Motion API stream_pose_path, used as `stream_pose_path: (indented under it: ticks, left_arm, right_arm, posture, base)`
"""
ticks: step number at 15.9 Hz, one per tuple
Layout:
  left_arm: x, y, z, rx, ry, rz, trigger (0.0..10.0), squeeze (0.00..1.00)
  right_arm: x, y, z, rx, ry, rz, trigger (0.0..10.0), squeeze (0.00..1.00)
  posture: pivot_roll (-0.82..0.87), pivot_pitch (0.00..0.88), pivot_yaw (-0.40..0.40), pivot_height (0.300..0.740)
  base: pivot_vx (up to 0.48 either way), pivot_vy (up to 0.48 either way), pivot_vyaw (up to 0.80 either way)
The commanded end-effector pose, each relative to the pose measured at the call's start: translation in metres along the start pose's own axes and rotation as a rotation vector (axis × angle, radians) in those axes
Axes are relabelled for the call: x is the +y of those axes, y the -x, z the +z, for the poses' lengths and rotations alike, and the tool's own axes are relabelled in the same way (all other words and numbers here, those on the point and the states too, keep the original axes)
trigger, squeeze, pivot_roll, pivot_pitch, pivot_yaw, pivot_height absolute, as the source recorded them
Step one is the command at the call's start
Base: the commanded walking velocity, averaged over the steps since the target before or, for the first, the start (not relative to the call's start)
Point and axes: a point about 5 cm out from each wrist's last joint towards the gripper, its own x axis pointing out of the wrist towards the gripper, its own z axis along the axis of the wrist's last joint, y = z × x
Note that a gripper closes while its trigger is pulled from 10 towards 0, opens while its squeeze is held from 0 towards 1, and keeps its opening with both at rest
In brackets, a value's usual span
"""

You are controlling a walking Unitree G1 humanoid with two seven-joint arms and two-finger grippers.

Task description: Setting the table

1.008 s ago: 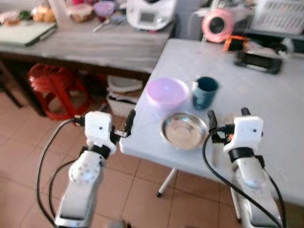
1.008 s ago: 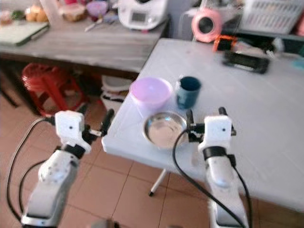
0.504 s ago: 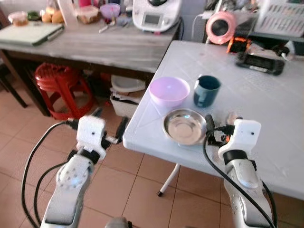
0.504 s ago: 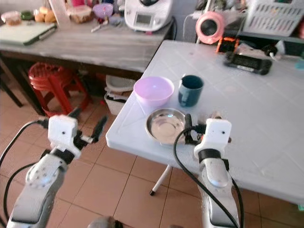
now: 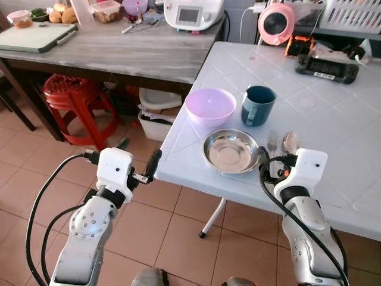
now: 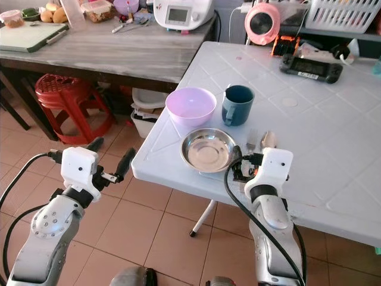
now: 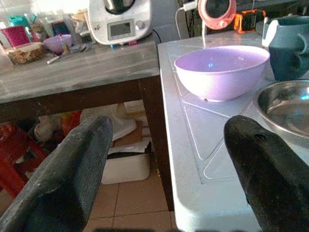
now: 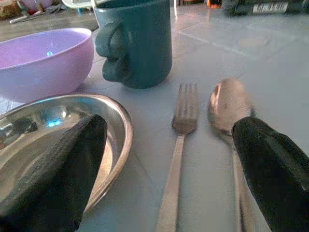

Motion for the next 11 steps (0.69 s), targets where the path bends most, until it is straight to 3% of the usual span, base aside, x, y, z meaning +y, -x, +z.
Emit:
stream_pose_path:
  ticks: [1,11]
  left_arm:
    - [0.001,0.000,0.004,-0.003,-0.017,0.004,10.0,0.00]
    - [-0.001,0.000,0.007,-0.002,-0.013,-0.003,10.0,0.00]
  right_arm:
    - [0.006,-0.003,0.000,0.022,-0.030,0.034,10.0,0.00]
    - [0.030,-0.009,-0.002,0.122,-0.050,0.217,10.0,0.00]
  posture:
    - [0.05,0.085,0.062,0.740]
    - [0.06,0.091,0.058,0.740]
  base:
    - [0.000,0.000,0.00]
    - [0.000,0.000,0.00]
